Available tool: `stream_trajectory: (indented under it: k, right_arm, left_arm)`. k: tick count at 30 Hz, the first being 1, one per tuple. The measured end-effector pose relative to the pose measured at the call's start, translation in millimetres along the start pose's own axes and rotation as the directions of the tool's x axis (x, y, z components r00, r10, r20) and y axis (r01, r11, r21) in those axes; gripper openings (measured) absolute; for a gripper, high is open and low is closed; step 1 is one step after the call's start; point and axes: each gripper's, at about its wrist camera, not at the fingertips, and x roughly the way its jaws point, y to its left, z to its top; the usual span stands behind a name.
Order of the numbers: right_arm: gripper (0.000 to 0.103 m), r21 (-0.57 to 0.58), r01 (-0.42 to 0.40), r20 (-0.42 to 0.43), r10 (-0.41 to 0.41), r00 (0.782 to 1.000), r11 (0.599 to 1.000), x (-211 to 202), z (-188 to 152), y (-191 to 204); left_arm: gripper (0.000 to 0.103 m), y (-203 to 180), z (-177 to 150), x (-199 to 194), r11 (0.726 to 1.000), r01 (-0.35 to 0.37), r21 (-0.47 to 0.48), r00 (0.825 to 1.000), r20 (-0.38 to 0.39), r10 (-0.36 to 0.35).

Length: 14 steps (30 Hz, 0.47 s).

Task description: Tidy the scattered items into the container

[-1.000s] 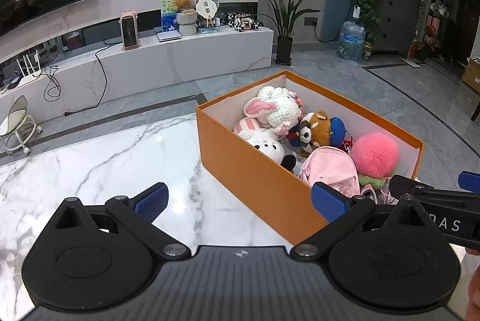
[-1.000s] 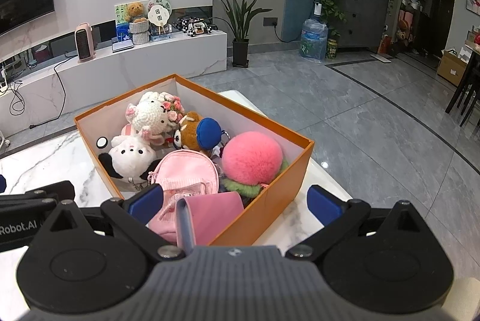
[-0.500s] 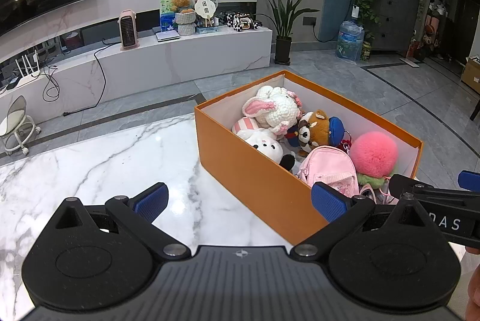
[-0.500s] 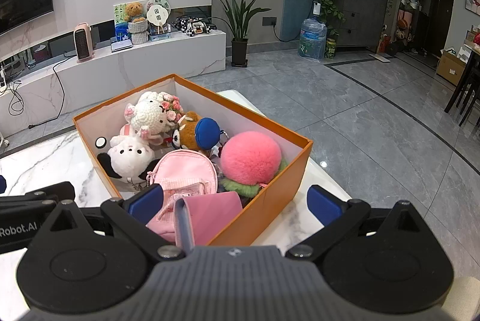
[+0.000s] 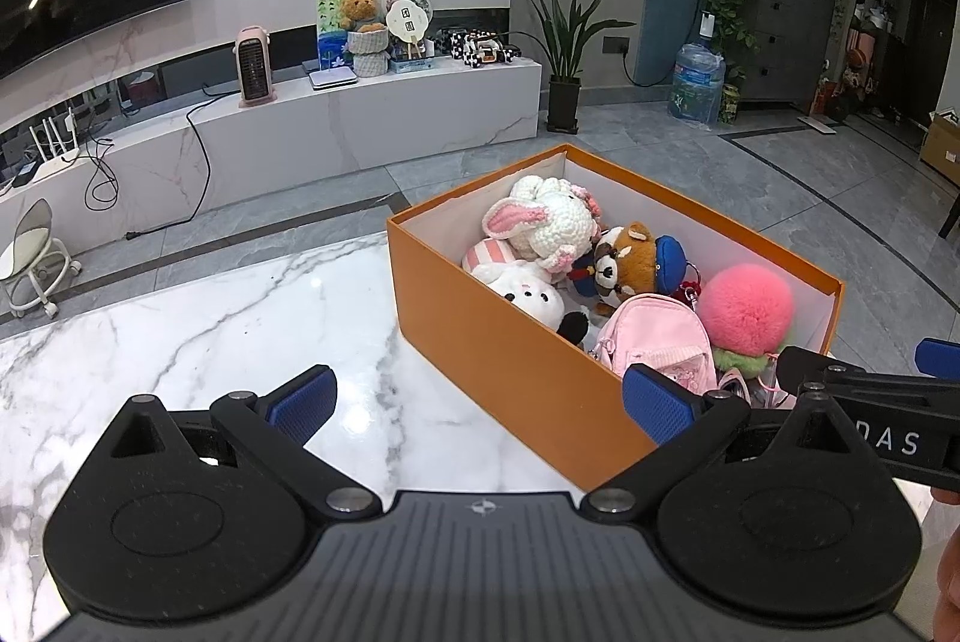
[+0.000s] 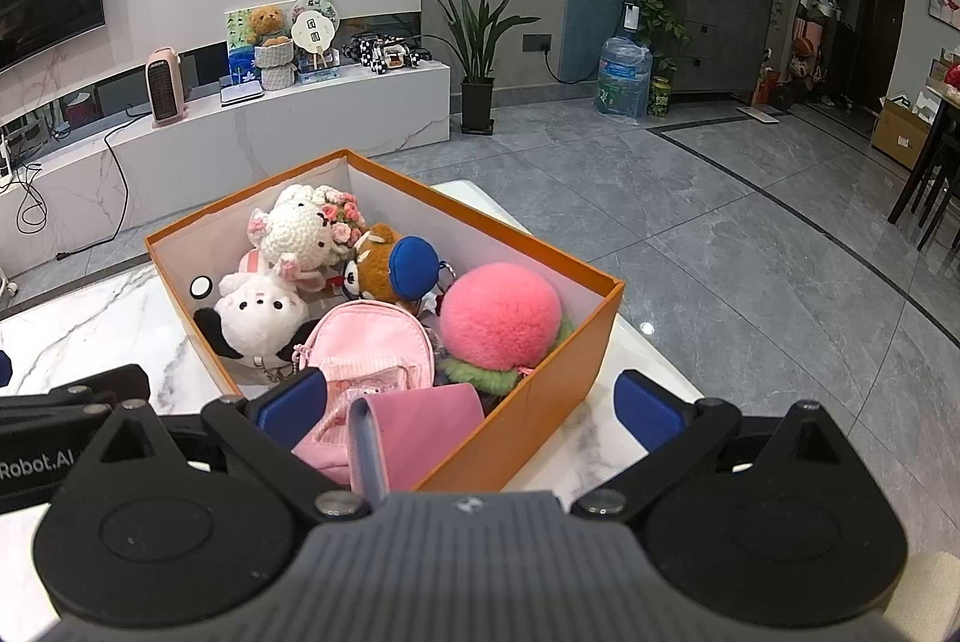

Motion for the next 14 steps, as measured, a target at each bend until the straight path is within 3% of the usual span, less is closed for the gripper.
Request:
stream_trajectory:
  k: [14]
  right_arm:
    - [0.102,0.004,0.003,0.0,-0.003,1.0,1.0,0.4,0.3,-1.3]
  left_arm:
    - [0.103,0.3,-1.0,0.8,1.0,0.006,-0.001,1.0,0.004,-0.006]
